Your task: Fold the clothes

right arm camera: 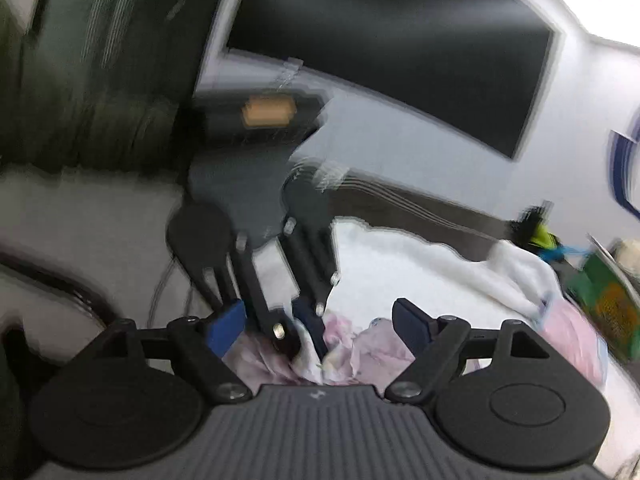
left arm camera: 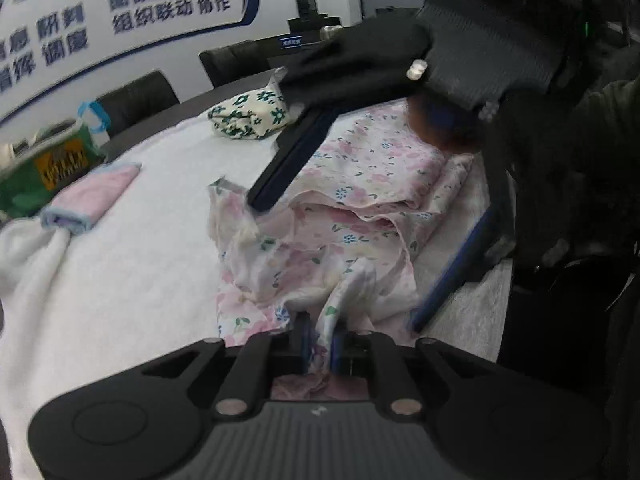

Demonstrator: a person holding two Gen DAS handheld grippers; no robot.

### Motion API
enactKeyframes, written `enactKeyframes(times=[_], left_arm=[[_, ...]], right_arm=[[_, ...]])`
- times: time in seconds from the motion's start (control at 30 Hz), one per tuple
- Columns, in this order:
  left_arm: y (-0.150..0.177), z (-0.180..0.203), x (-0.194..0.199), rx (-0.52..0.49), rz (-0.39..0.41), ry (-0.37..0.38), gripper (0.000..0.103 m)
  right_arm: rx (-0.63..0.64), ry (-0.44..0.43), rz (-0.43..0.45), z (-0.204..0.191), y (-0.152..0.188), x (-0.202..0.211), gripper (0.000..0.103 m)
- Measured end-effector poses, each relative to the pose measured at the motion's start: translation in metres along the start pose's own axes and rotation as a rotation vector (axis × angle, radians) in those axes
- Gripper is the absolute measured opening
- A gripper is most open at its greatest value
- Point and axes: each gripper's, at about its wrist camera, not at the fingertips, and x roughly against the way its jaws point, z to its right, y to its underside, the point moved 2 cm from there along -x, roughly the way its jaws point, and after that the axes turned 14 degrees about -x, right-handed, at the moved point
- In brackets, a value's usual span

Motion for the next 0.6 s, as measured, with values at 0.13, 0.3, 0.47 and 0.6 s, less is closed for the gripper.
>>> enactKeyframes(times=[0.13, 0.3, 0.47, 0.6], left_arm=[[0.013, -0.008, 0.032, 0.047, 0.027, -0.012, 0.013], [0.023, -0.026, 0.084, 0.122, 0.139, -0.152, 0.038], [0.014, -0.049, 0.096, 0.216, 0.236, -0.279, 0.046], [-0.008, -0.058, 0.077, 0.247, 0.278, -0.193, 0.048]], right_arm=[[0.003, -0.03, -0.149, 0.003, 0.005, -0.041, 0.074], [-0.14, -0.053, -0.144, -0.005, 0.014, -0.051, 0.016], [-0.281, 0.138, -0.006, -0.017, 0.021, -0.033, 0.009], [-0.574, 0.37, 0.269, 0.003, 0.031, 0.033, 0.009]])
